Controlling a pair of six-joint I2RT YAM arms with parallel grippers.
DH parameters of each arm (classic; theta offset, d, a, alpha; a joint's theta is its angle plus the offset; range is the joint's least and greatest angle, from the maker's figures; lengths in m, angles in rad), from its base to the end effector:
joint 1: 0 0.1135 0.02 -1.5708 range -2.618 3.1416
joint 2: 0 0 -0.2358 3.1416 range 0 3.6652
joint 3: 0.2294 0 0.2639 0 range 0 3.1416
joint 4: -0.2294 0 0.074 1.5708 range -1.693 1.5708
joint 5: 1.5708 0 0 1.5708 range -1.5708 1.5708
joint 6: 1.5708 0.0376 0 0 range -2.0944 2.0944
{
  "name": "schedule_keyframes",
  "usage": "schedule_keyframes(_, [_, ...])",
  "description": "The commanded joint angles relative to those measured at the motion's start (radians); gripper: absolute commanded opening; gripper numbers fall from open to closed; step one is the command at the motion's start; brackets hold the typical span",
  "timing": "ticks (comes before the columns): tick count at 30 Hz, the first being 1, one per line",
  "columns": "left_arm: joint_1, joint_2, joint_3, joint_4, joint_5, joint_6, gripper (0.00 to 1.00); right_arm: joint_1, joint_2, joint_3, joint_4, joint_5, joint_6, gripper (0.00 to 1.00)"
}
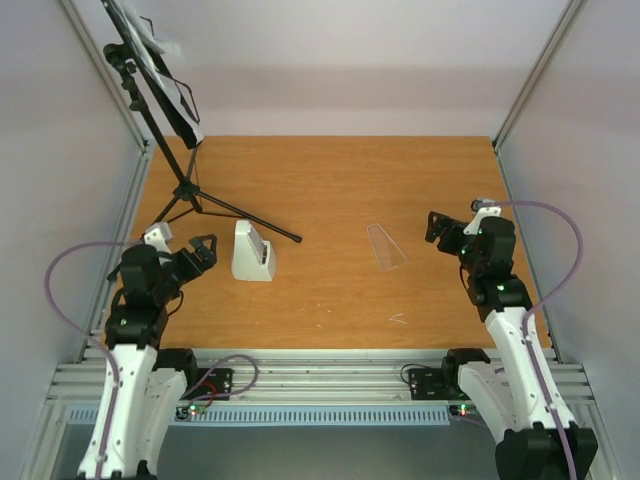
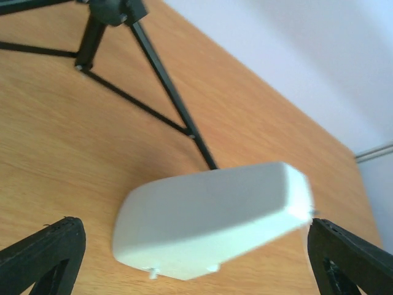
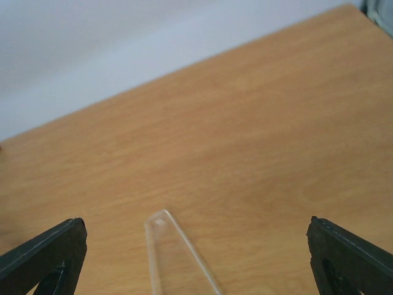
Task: Pack up the instrument practice props
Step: Move the metronome to the center of the board.
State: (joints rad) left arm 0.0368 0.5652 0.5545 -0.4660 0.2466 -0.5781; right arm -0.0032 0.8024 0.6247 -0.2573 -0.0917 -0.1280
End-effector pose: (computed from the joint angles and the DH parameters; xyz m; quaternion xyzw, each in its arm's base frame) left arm 0.1769 -0.0027 0.2464 -0.1955 0.8272 -0.2392 0.4693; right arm 0.2207 0.0027 0.2497 -0.0771 0.8390 0.0033 0.5387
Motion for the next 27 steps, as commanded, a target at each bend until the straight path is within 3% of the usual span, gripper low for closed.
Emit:
schedule_keyframes(1, [-0.003, -0.158, 0.074, -0.142, 0.119, -0.06, 0.99, 0.003, -0.079, 0.101, -0.155, -0.144, -0.006, 0.98])
schedule_keyframes(4, [-0.003, -0.182, 0.133, -0.223, 0.206, -0.027, 0.99, 0.003, -0.1, 0.11, -0.178, -0.224, -0.005, 0.98])
schedule_keyframes(8, [-0.003, -0.048, 0.225, -0.369, 0.325, 0.059, 0.99, 0.003, -0.163, 0.134, -0.253, -0.175, -0.017, 0.98])
schedule_keyframes(14, [-0.003, 0.185, 0.204, -0.237, 0.584, 0.004, 0.99, 0.003, -0.186, 0.108, -0.228, -0.224, -0.013, 0.98])
schedule_keyframes(20, [-0.01, 0.106, 0.248, -0.265, 0.347, 0.142, 0.99, 0.003, -0.17, 0.103, -0.221, -0.23, -0.013, 0.98])
schedule_keyframes(25, [-0.031, 0.152, 0.288, -0.354, 0.225, 0.267, 0.98, 0.003, -0.167, 0.104, -0.224, -0.224, -0.016, 0.98])
schedule_keyframes(27, [-0.092, 0.188, 0.304, -0.362, 0.185, 0.286, 0.96, 0.003, -0.166, 0.101, -0.229, -0.22, -0.014, 0.98])
